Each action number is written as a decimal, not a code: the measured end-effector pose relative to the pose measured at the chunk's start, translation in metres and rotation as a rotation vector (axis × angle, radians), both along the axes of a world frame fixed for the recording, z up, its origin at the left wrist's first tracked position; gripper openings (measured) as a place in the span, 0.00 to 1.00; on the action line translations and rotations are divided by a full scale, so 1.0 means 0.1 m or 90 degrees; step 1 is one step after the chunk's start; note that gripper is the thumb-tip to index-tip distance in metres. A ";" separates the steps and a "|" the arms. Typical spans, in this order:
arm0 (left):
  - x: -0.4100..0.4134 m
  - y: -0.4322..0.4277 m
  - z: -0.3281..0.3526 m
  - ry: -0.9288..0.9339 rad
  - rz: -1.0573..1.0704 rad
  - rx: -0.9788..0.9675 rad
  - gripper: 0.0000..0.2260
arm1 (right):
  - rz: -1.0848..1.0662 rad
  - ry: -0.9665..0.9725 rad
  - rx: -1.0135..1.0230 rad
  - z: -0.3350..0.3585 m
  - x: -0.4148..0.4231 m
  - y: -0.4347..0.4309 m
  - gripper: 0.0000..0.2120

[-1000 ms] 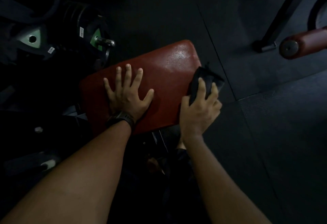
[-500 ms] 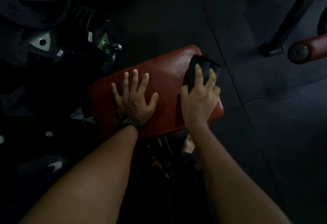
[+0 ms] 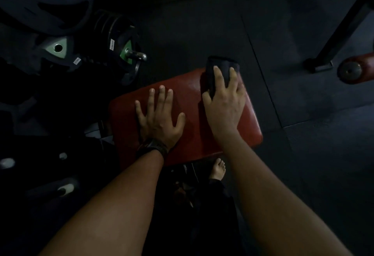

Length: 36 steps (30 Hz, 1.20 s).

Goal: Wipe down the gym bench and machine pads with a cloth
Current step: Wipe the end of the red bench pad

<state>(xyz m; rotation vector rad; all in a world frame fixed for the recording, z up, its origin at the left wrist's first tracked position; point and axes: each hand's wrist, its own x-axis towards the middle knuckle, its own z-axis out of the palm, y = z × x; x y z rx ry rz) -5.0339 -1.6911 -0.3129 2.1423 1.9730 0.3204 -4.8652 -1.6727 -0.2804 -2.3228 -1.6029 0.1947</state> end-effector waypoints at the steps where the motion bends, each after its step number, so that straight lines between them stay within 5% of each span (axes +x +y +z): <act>1: -0.01 0.00 -0.01 -0.004 -0.002 0.002 0.33 | -0.024 0.003 -0.003 0.00 -0.12 -0.10 0.32; 6: -0.03 0.00 -0.02 0.004 -0.013 0.004 0.31 | 0.196 0.067 -0.013 0.01 -0.48 -0.23 0.32; 10: -0.02 0.01 -0.01 -0.009 0.007 0.000 0.30 | 0.396 -0.012 -0.032 0.03 -0.17 0.38 0.29; 17: -0.03 0.03 -0.03 -0.029 0.004 -0.026 0.29 | -0.019 -0.010 -0.016 0.00 -0.13 -0.10 0.30; 21: -0.08 -0.01 0.04 -0.090 -0.028 -0.047 0.29 | 0.037 0.082 -0.012 0.01 -0.59 -0.72 0.31; 27: -0.17 -0.31 0.33 -0.330 0.022 -0.206 0.28 | 0.166 0.234 -0.024 0.16 -0.59 -0.89 0.34; 29: -0.15 -0.38 0.52 -0.491 0.065 -0.250 0.24 | 0.210 0.243 0.003 0.33 -0.55 -0.86 0.35; 32: -0.04 -0.42 0.90 -0.675 0.120 -0.228 0.14 | 0.253 0.283 0.062 0.64 -0.48 -0.85 0.36; 36: 0.35 -0.40 1.54 -0.794 0.087 -0.172 0.10 | 0.191 0.498 0.117 1.26 -0.19 -0.90 0.37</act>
